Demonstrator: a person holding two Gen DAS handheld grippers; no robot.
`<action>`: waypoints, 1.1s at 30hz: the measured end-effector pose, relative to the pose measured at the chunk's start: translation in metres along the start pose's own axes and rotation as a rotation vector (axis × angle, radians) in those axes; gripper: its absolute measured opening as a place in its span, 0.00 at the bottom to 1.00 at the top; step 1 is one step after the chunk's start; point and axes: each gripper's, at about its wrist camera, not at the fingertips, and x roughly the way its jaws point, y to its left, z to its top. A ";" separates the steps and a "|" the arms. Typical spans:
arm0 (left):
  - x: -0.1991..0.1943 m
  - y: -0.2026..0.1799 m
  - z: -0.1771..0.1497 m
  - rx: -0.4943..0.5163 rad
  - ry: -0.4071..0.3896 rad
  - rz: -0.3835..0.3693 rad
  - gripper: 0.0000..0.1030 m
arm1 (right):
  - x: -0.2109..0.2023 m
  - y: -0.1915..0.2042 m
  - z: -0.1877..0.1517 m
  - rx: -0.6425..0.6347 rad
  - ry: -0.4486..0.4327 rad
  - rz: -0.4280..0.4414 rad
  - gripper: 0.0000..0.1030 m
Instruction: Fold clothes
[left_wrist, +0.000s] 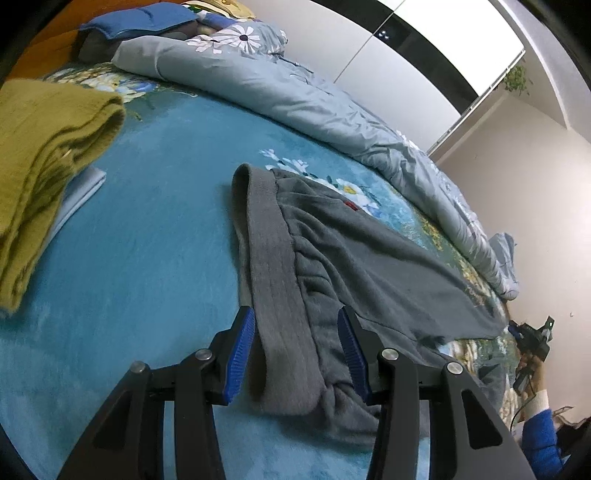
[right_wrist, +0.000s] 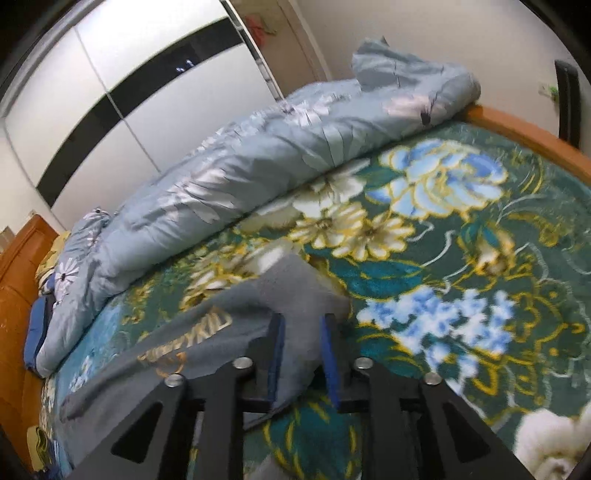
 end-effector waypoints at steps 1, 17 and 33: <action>-0.002 -0.001 -0.005 -0.002 0.002 -0.005 0.47 | -0.009 0.002 -0.004 -0.005 -0.002 0.013 0.33; 0.000 0.028 -0.077 -0.250 0.076 -0.109 0.48 | -0.078 0.011 -0.111 -0.034 0.181 0.010 0.50; 0.037 0.009 -0.067 -0.383 0.003 -0.271 0.34 | -0.053 -0.035 -0.129 0.235 0.167 0.110 0.28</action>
